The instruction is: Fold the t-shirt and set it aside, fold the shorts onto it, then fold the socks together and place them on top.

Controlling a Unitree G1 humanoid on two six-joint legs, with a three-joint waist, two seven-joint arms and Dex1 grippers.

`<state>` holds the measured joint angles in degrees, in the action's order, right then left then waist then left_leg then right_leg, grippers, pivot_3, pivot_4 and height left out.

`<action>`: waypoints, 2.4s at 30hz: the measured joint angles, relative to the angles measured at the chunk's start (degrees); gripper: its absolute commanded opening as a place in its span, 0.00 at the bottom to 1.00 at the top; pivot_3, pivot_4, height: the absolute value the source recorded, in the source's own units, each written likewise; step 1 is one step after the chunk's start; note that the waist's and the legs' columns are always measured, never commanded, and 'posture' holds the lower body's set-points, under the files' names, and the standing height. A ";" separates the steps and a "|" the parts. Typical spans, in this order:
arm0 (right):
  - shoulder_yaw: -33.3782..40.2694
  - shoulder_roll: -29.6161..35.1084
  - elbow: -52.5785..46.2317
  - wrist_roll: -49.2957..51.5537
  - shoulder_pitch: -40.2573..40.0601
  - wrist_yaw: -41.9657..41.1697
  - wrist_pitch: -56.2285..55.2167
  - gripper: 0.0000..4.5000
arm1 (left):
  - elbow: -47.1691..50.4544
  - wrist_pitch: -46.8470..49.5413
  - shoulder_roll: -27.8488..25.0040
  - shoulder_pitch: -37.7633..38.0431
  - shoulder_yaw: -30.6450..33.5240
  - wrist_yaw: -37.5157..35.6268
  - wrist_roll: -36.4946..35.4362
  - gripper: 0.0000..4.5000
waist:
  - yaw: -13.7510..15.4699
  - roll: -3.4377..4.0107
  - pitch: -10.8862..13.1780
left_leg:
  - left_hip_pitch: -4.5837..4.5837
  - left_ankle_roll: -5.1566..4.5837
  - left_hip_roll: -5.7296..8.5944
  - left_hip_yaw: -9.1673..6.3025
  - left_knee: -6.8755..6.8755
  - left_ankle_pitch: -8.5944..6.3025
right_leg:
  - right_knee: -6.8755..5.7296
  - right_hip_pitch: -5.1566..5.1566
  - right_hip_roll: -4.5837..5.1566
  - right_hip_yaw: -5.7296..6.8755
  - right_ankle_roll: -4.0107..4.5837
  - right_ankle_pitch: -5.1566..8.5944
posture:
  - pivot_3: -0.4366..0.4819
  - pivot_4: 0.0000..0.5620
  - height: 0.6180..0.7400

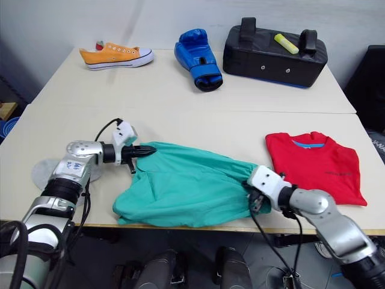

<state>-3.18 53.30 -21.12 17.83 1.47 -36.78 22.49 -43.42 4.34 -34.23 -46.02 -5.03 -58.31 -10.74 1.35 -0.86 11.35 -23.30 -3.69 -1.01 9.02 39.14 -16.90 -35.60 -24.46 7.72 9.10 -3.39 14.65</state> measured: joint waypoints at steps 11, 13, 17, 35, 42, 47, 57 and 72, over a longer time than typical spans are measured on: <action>-2.76 -3.33 -7.19 3.08 5.74 -8.62 0.80 0.00 | 39.27 26.34 -4.12 5.86 -5.85 -18.46 -14.10 0.00 | -0.65 0.11 -0.03 | 0.09 0.15 -0.03 0.01 -0.02 -0.04 | -0.04 0.04 -0.15 -0.06 0.04 0.14 | 0.48 0.27 1.00; -6.28 -3.46 -5.22 -0.87 6.52 -8.73 -0.16 0.00 | 37.86 24.03 -2.74 6.73 -11.09 -18.83 -10.01 0.00 | -0.34 0.12 -0.02 | 0.05 0.17 -0.01 0.02 -0.02 0.00 | -0.06 -0.01 -0.16 -0.05 0.05 0.14 | 0.48 0.27 1.00; -8.57 -2.32 -3.75 -7.67 3.30 -8.43 -2.16 0.00 | 29.18 11.75 -0.96 6.35 -19.70 -18.17 0.66 0.00 | 0.07 0.10 -0.01 | -0.04 0.17 -0.04 -0.01 -0.02 -0.02 | -0.02 -0.09 -0.12 -0.02 0.09 0.16 | 0.48 0.27 1.00; 22.51 -10.58 -20.86 7.08 -19.80 -3.77 5.80 0.00 | 30.01 23.30 -10.45 -0.27 -5.62 -27.54 -9.58 0.00 | 1.35 0.14 -0.04 | -0.14 0.14 -0.06 -0.40 -0.01 -0.05 | 0.06 0.05 -0.22 0.02 0.09 0.20 | 0.48 0.27 1.00; 40.07 -16.41 -26.91 32.13 -33.76 2.55 21.18 0.26 | 25.90 13.67 1.11 -1.69 -13.91 -25.14 -2.22 0.00 | 1.03 0.17 -0.07 | 0.02 0.08 0.01 -0.22 -0.06 -0.10 | 0.03 0.12 -0.22 0.00 -0.01 0.27 | 0.48 0.27 1.00; 42.29 -19.95 -27.80 49.95 -42.11 11.82 25.88 0.62 | 15.57 4.59 6.31 -0.85 -16.37 -20.99 3.95 0.00 | 0.08 0.16 -0.06 | 0.05 -0.15 -0.09 -0.34 -0.16 -0.33 | 0.07 0.11 -0.20 -0.02 0.09 0.21 | 0.48 0.27 1.00; 33.33 -23.36 -18.36 60.19 -35.31 28.13 26.22 0.99 | 10.98 -1.91 8.57 -0.81 -15.65 -18.78 6.62 0.00 | -0.02 0.19 -0.09 | 0.04 -0.18 -0.09 -0.35 -0.21 -0.30 | 0.14 0.08 -0.15 -0.02 0.10 0.22 | 0.48 0.27 1.00; 19.30 -27.28 -8.33 59.35 -16.33 33.83 25.53 0.56 | 11.34 -1.26 8.90 -0.81 -15.08 -16.40 7.84 0.00 | -1.23 -0.09 -0.33 | 0.08 -0.15 -0.13 -0.35 -0.24 -0.24 | 0.06 0.07 -0.19 0.01 0.15 0.25 | 0.48 0.27 1.00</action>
<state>16.12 26.02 -29.45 77.18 -14.86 -2.95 48.03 -32.07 3.07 -25.34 -46.82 -20.10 -74.71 -2.90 0.13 -0.94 11.02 -23.22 -3.84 -1.14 8.66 38.89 -17.13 -35.54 -24.38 7.53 9.11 -3.25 14.90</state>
